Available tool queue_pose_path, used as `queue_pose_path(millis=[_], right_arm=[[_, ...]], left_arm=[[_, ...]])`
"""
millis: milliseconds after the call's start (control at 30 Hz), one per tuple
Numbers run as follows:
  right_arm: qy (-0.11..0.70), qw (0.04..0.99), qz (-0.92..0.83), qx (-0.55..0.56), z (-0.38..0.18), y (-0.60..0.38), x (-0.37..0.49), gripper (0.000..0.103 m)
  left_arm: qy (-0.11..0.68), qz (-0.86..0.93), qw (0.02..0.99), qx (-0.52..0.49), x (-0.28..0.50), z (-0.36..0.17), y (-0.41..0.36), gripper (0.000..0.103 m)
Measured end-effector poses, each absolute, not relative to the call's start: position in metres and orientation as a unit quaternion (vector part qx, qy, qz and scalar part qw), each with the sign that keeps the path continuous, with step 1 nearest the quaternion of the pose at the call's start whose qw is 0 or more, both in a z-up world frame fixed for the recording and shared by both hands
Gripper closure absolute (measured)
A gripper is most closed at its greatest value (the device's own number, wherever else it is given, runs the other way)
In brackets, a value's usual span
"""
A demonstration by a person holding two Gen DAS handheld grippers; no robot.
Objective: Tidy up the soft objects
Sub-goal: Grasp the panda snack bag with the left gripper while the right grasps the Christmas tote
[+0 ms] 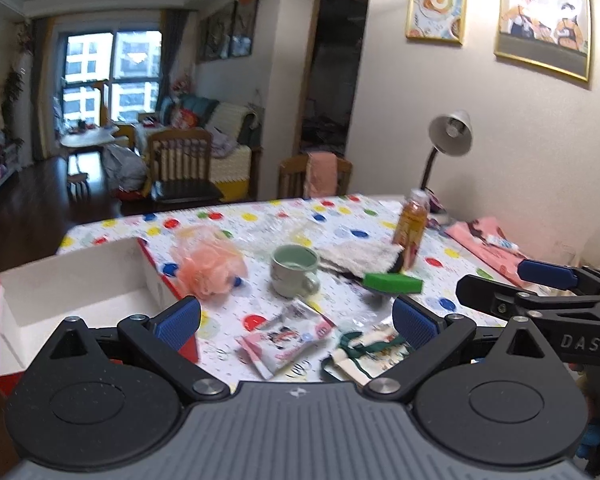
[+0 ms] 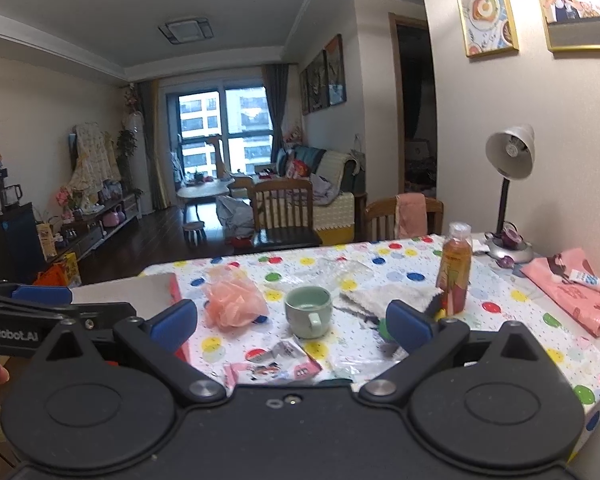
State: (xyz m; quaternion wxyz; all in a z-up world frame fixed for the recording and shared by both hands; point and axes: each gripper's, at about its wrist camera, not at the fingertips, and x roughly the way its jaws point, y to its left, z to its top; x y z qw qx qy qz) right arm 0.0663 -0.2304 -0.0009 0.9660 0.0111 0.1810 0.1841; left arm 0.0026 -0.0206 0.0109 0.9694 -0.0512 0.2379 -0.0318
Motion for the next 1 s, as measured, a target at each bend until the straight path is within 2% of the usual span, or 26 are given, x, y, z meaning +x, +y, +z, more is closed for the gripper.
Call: queue_pose_path(millis=[433, 667, 1000], right_arm=[[0.266, 0.954, 0.135, -0.010, -0.060, -0.268, 0.121, 0.005], [0.324, 0.936, 0.137, -0.005, -0.094, -0.282, 0.156, 0.012], [0.375, 0.916, 0.141, -0.008, -0.124, -0.287, 0.193, 0.016]], left_arm=[[0.326, -0.074, 0.941, -0.058, 0.089, -0.045, -0.041, 0.000], [0.339, -0.101, 0.935, -0.008, 0.143, -0.078, -0.053, 0.000], [0.403, -0.135, 0.903, 0.068, 0.213, -0.132, -0.055, 0.000]])
